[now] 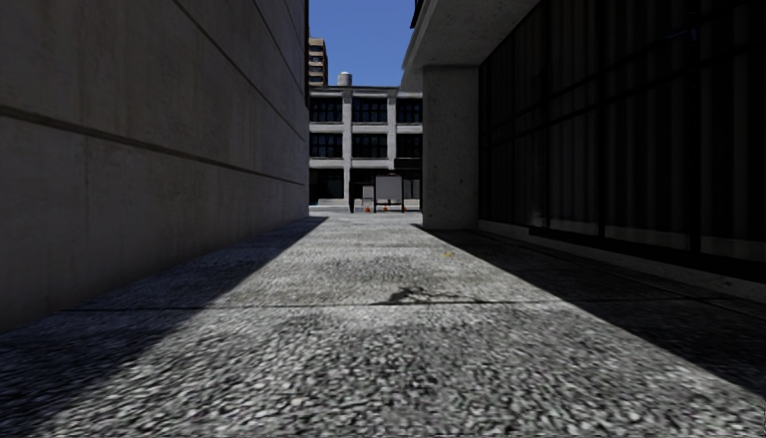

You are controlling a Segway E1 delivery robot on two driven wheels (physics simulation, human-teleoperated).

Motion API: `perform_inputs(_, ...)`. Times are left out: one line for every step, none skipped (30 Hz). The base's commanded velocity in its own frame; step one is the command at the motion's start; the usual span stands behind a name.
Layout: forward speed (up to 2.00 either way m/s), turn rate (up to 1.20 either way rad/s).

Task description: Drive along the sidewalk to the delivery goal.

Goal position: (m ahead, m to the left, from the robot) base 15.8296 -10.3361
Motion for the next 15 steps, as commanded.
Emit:
perform_inputs(2.00,0.27)
perform_inputs(2.00,0.26)
perform_inputs(2.00,0.00)
perform_inputs(2.00,0.00)
perform_inputs(2.00,0.00)
perform_inputs(2.00,0.00)
perform_inputs(2.00,0.00)
perform_inputs(2.00,0.00)
perform_inputs(2.00,0.00)
perform_inputs(2.00,0.00)
perform_inputs(2.00,0.00)
perform_inputs(2.00,0.00)
perform_inputs(2.00,0.00)
perform_inputs(2.00,0.00)
perform_inputs(2.00,0.00)
